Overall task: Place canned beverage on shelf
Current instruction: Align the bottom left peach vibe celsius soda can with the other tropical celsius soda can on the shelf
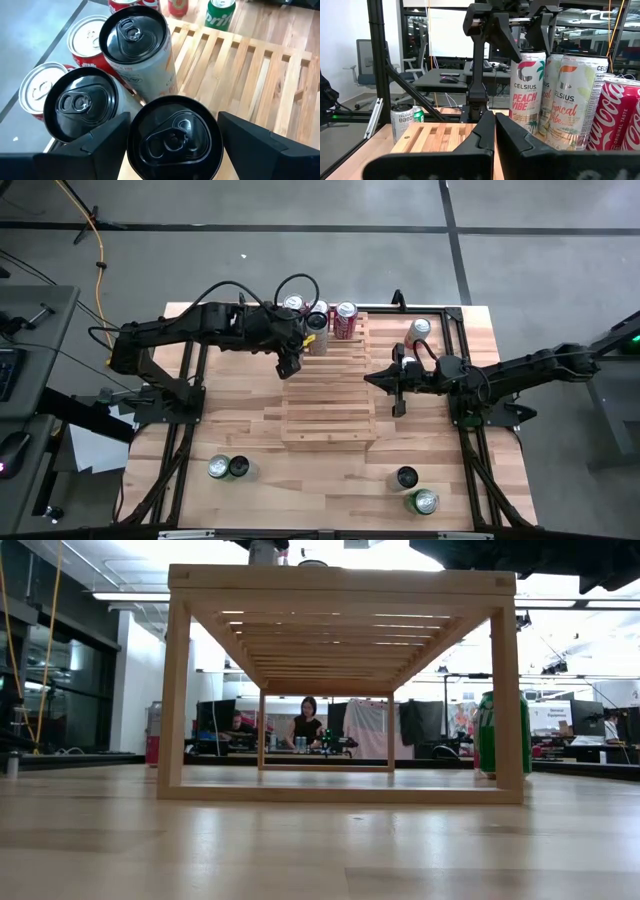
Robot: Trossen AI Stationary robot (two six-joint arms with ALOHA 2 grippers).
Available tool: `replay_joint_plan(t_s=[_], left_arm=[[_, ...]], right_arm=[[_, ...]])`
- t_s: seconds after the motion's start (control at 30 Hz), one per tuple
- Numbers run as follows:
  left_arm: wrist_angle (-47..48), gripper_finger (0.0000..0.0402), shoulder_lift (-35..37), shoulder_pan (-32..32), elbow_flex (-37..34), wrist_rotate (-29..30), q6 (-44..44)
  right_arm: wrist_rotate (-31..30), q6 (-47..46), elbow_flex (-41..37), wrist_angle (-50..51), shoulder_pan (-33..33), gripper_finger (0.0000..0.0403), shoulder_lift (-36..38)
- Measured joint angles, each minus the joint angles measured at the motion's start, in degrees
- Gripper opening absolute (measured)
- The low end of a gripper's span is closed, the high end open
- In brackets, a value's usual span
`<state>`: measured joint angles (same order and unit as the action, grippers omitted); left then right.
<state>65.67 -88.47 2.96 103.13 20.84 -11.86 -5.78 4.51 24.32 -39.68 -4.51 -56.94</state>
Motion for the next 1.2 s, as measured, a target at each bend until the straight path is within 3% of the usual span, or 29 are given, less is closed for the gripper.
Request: replay_joint_plan(t_s=[0.7,1.2], left_arm=[[-2.69,0.029,0.34,0.02,0.0,0.9,4.3],[-5.41,0.029,4.71,-0.07,0.07,1.46,7.45]], right_arm=[[0.0,-0.02,0.0,0.0,0.0,0.0,0.0],[0.0,-0.02,0.0,0.02,0.0,0.0,0.0]])
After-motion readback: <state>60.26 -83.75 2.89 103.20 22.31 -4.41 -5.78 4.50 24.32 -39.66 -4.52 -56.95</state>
